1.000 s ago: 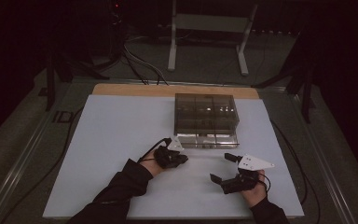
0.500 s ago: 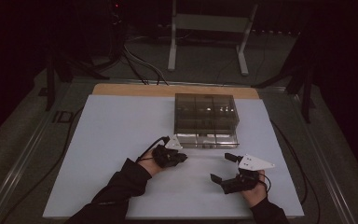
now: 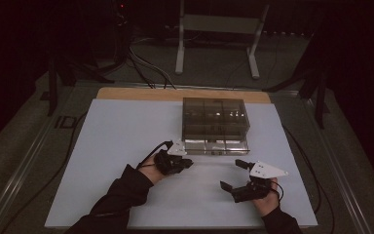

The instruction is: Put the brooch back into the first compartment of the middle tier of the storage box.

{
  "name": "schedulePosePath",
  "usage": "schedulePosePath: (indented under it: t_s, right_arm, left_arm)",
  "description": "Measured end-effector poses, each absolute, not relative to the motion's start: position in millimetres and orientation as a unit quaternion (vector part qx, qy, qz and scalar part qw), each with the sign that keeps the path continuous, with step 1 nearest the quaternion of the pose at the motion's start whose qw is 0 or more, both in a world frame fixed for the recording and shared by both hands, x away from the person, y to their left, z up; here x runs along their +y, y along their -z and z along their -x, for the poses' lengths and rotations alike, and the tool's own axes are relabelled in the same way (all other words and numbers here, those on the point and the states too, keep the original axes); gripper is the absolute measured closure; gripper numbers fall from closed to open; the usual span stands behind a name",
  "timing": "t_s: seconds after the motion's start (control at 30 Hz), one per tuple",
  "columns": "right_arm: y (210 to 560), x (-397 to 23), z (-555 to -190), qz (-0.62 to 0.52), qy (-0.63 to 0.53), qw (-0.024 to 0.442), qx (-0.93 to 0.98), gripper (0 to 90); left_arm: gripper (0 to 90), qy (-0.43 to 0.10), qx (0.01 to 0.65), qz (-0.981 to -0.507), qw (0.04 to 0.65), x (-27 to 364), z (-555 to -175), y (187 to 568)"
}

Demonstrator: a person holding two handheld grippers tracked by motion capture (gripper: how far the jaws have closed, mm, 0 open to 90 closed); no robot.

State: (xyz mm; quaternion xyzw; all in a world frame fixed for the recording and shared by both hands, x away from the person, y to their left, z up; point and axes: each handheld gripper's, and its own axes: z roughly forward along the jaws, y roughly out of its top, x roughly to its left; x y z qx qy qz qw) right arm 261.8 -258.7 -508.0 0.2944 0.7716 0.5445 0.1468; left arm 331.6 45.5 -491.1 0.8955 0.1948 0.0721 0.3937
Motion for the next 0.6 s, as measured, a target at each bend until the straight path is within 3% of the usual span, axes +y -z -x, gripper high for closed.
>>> schedulePosePath:
  t_s: [0.6]
  right_arm:
    - [507.1,-258.7,-261.1,-0.295,-0.546,0.148,0.77,0.0]
  left_arm:
    - [87.0,-0.063,0.185,-0.895,0.402,53.5,-328.6,470.1]
